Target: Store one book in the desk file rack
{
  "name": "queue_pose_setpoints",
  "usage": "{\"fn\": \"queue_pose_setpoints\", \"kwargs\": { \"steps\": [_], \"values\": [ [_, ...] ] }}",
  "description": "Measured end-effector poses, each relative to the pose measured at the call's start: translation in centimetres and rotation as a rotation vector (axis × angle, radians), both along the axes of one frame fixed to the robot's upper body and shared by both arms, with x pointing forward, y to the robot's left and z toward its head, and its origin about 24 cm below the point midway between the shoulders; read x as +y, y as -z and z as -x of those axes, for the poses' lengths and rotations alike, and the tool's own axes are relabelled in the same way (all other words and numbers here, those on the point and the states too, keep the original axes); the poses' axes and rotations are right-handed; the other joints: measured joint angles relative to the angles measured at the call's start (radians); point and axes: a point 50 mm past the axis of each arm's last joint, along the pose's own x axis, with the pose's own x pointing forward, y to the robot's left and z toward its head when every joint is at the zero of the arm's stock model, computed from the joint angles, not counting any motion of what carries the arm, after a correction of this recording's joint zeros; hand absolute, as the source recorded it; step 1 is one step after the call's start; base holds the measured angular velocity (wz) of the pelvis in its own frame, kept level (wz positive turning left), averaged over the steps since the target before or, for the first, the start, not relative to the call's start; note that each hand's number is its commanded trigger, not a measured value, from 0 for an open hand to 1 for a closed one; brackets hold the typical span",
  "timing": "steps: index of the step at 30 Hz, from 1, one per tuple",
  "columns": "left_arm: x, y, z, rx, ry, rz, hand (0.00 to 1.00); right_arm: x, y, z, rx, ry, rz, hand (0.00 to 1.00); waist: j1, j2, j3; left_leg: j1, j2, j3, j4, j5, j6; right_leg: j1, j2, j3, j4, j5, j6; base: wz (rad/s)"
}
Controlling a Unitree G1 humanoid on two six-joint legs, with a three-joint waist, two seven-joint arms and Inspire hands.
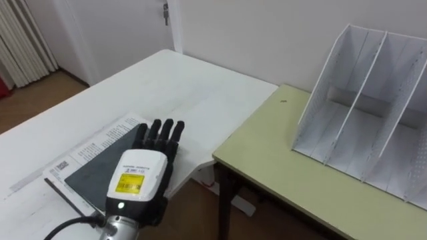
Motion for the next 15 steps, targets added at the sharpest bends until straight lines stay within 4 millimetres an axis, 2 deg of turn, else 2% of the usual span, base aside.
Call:
{"fn": "queue_pose_setpoints", "kwargs": {
  "steps": [9, 15],
  "values": [
    [0.91, -0.55, -0.15, -0.049, -0.063, -0.001, 0.00, -0.22, 0.02, 0.38, 0.022, 0.006, 0.010, 0.00, 0.010, 0.001, 0.0024, -0.009, -0.002, -0.015, 0.014, 0.001, -0.001, 0.003, 0.001, -0.014, -0.014, 0.000, -0.002, 0.05],
    [1.16, 0.18, 0.64, -0.022, -0.076, -0.001, 0.00, 0.01, 0.07, 0.24, 0.023, 0.000, 0.007, 0.00, 0.008, -0.019, 0.0136, -0.010, -0.002, -0.014, 0.013, 0.001, -0.001, 0.002, 0.001, -0.014, -0.016, 0.000, -0.002, 0.00]
  ]
}}
